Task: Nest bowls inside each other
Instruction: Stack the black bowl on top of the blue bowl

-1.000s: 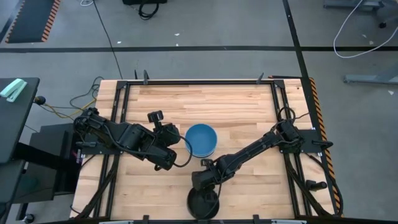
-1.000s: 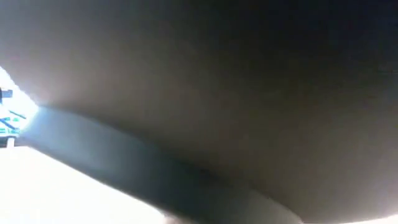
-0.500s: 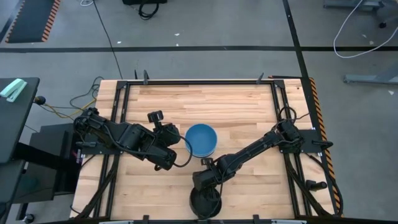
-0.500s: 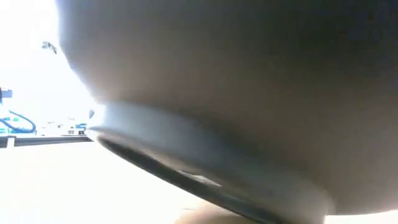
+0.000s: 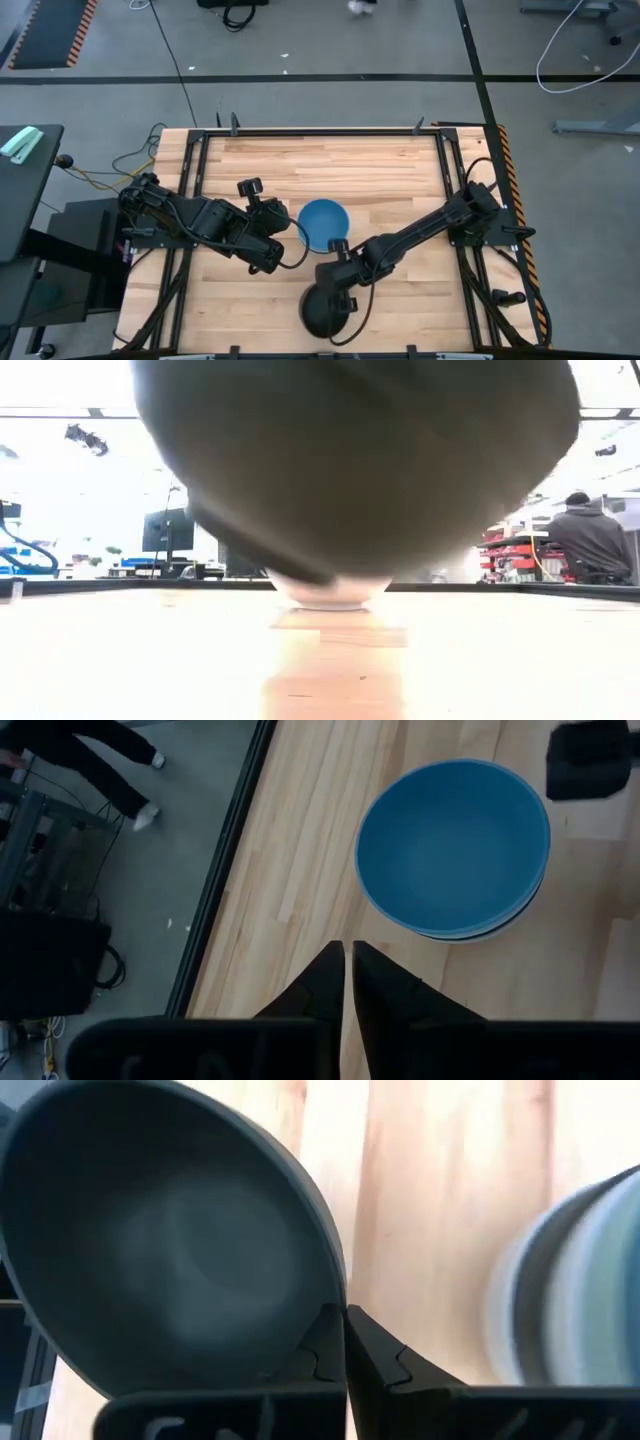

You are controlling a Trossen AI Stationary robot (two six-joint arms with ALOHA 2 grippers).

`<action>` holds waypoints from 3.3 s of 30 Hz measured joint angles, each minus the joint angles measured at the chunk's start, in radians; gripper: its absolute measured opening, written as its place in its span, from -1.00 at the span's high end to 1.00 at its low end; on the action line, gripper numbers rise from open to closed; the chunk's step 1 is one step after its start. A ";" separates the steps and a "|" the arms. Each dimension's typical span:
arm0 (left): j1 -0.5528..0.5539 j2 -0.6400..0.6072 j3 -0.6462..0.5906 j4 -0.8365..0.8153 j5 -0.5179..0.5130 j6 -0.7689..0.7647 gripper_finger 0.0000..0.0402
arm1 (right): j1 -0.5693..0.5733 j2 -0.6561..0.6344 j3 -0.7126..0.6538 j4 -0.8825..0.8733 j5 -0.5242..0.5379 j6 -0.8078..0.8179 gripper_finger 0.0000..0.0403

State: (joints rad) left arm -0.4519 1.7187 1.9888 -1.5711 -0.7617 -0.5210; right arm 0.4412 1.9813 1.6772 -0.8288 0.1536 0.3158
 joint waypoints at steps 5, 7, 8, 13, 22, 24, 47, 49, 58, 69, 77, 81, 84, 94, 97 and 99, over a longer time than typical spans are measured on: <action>0.000 0.000 0.000 0.000 0.000 0.005 0.86 | -0.012 -0.050 0.000 -0.011 0.015 -0.003 1.00; 0.000 0.000 0.000 0.000 0.000 0.005 0.88 | -0.021 -0.072 0.000 -0.014 0.025 -0.006 1.00; 0.000 0.000 0.000 0.000 0.000 0.005 0.89 | -0.027 -0.084 0.000 -0.018 0.032 -0.006 1.00; 0.000 0.000 0.000 0.000 0.000 0.009 0.91 | -0.069 -0.139 0.000 -0.039 0.058 -0.025 1.00; 0.002 0.000 0.000 0.000 0.000 0.017 0.86 | -0.161 -0.224 0.000 -0.050 0.062 -0.050 1.00; 0.002 0.000 0.000 0.000 0.000 0.017 0.85 | -0.181 -0.243 0.000 -0.060 0.061 -0.050 1.00; 0.091 0.000 0.000 0.000 -0.001 0.051 0.86 | -0.417 -0.321 0.000 -0.176 -0.038 -0.002 1.00; 0.097 0.000 0.000 0.000 -0.001 0.060 0.87 | -0.440 -0.321 0.000 -0.177 -0.060 0.006 1.00; 0.115 0.000 0.000 0.000 -0.001 0.063 0.92 | -0.508 -0.321 0.000 -0.244 -0.120 0.065 1.00; 0.117 0.000 0.000 0.000 -0.001 0.063 0.87 | -0.511 -0.311 0.003 -0.283 -0.197 0.137 1.00; 0.142 0.000 0.000 0.000 -0.001 0.064 0.93 | -0.512 -0.265 0.002 -0.333 -0.219 0.156 1.00; 0.154 0.000 0.000 0.000 0.000 0.065 0.91 | -0.511 -0.226 0.002 -0.345 -0.229 0.152 1.00; 0.164 0.000 0.000 0.000 -0.001 0.065 0.89 | -0.511 -0.198 0.002 -0.342 -0.233 0.133 1.00; 0.182 0.000 0.000 0.000 -0.001 0.073 0.93 | -0.511 -0.168 0.002 -0.328 -0.254 0.106 1.00; 0.182 0.000 0.000 0.000 -0.001 0.073 0.93 | -0.511 -0.168 0.025 -0.331 -0.230 0.101 0.98; 0.181 0.000 0.000 0.000 -0.001 0.073 0.92 | -0.511 -0.169 0.043 -0.327 -0.226 0.100 0.94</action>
State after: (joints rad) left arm -0.2707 1.7187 1.9884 -1.5707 -0.7624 -0.4484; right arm -0.0696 1.8126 1.7201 -1.1556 -0.0722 0.4156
